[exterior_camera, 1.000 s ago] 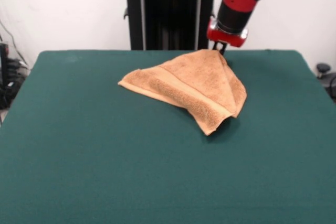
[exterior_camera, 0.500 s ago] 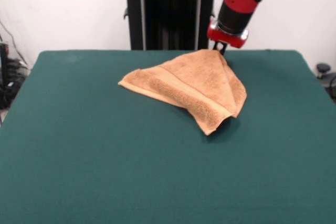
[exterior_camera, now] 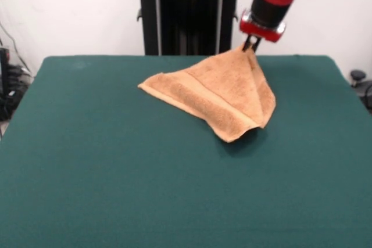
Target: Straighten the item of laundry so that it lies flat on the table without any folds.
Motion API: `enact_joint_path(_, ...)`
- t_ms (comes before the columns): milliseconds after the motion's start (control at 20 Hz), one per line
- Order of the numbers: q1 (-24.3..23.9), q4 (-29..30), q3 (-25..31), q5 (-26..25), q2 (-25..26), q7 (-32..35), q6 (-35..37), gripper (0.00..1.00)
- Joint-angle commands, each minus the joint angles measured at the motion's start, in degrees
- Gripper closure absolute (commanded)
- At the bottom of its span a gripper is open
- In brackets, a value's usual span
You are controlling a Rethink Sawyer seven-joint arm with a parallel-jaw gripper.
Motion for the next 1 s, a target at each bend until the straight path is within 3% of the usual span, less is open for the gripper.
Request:
enact_joint_path(50,4.1,-1.1,2.0,4.4,-8.1,16.0,18.7,1.0)
enact_joint_path(300,5.6,-1.4,0.5,4.4,-11.7,17.2,24.2,1.0)
enact_joint_path(1000,6.3,-0.8,0.6,6.3,-13.8,18.0,26.6,1.0)
